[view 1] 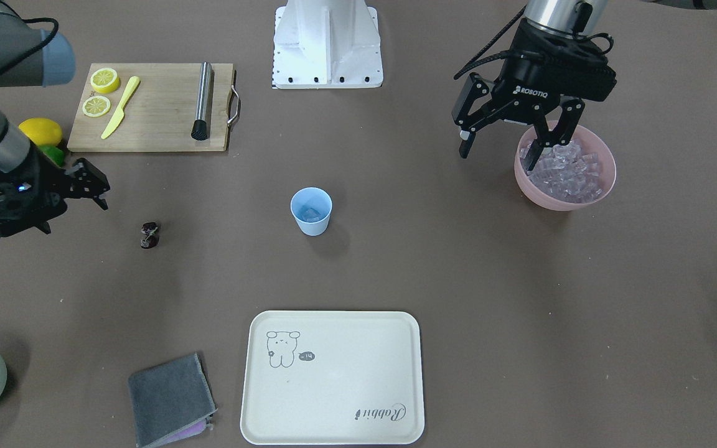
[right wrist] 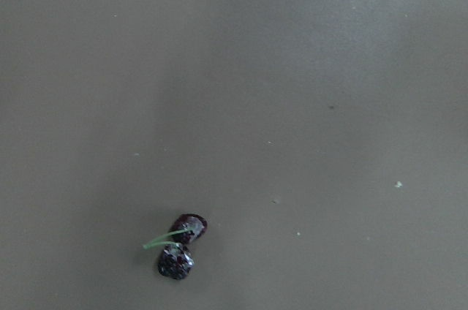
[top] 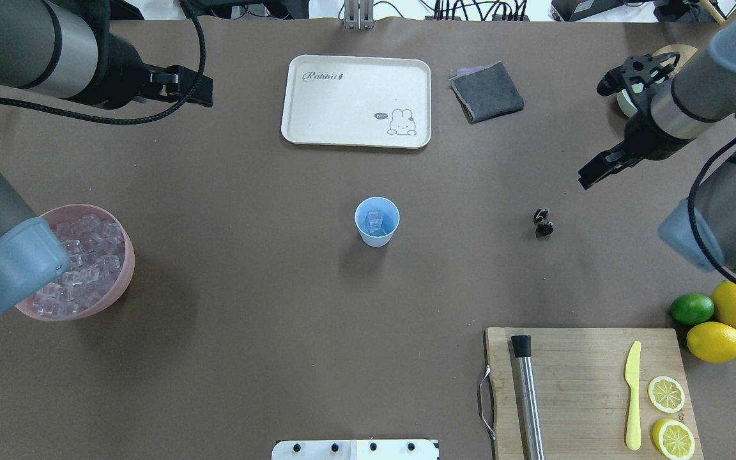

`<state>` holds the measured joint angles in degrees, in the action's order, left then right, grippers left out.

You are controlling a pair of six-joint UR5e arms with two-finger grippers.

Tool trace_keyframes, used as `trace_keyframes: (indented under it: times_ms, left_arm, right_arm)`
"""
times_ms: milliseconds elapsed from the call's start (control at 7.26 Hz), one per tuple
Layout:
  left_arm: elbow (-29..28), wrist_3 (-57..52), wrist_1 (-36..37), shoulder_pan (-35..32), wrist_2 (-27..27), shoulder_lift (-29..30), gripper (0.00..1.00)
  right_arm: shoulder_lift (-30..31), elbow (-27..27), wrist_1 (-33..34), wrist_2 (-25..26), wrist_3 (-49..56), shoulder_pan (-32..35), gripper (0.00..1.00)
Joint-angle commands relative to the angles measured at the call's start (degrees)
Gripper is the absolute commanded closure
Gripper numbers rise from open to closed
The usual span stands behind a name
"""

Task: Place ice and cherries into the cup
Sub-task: 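Raise the left gripper away from the cup while the right gripper moves over the cherry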

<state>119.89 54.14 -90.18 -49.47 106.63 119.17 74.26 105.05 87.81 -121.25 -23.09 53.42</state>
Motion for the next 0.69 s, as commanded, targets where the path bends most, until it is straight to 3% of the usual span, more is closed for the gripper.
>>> trace_keyframes:
  times_ms: [0,551]
  left_arm:
    - [0.3,0.0,0.0,0.0,0.1,0.0,0.02]
    - [0.7,-0.5,0.1,-0.4,1.2,-0.9,0.02]
  right_arm:
    - [-1.4,-0.5,0.1,6.7,-8.2,-5.7,0.0]
    - [-2.8,-1.8,0.1,16.6,-33.3,-14.0,0.0]
